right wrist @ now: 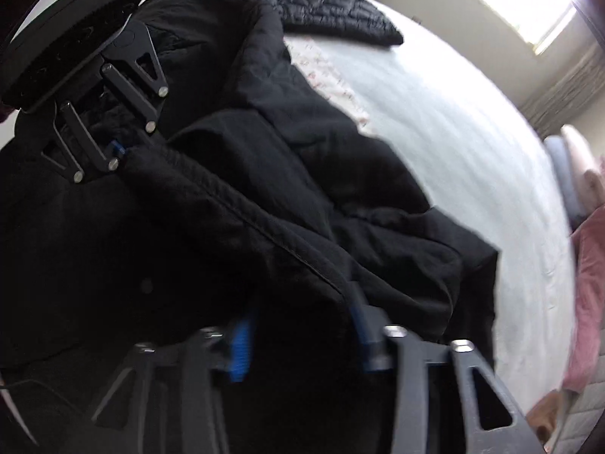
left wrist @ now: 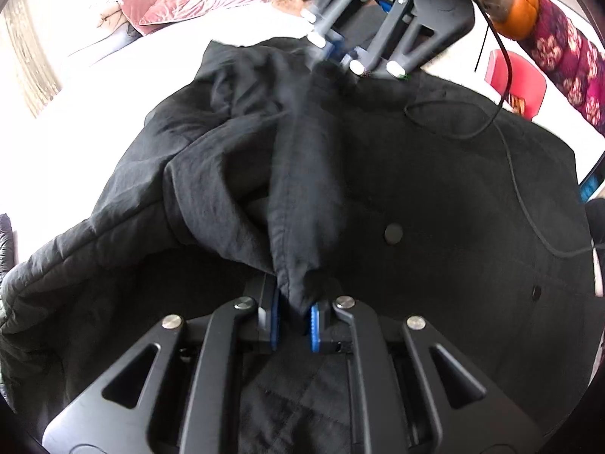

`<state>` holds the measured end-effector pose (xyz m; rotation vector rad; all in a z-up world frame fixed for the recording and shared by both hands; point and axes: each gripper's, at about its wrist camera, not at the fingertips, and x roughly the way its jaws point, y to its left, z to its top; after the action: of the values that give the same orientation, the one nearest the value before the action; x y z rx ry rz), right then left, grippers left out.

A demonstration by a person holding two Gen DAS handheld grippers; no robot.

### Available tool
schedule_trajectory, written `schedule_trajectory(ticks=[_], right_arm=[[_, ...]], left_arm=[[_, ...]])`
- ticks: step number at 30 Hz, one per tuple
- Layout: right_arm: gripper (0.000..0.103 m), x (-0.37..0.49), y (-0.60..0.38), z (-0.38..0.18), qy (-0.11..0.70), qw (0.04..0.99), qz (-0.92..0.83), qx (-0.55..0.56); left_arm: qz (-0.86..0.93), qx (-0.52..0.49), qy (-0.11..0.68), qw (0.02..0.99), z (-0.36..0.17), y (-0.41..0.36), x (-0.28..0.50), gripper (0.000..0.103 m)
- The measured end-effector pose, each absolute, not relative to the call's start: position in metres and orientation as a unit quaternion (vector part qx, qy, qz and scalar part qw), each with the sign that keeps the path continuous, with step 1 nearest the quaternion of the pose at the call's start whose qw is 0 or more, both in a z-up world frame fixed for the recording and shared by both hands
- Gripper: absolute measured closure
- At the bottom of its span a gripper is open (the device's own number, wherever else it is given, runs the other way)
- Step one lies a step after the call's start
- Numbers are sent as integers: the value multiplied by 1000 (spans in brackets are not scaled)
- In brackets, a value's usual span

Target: Fold large clothes

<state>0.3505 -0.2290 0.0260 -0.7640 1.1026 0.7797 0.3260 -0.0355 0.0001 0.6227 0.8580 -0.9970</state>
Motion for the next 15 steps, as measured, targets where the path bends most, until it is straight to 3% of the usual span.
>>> schedule_trajectory(ticks=[3, 7, 15], right_arm=[[94, 355, -247, 8, 535, 702, 367, -293], [95, 356, -259, 11, 532, 714, 385, -243], [96, 340, -262, 14, 526, 717, 377, -259]], left_arm=[[-464, 290, 383, 744, 9, -30, 321, 85], [-485, 304, 358, 737, 30, -37, 313, 67], [-526, 295, 387, 698, 54, -48, 327, 66]])
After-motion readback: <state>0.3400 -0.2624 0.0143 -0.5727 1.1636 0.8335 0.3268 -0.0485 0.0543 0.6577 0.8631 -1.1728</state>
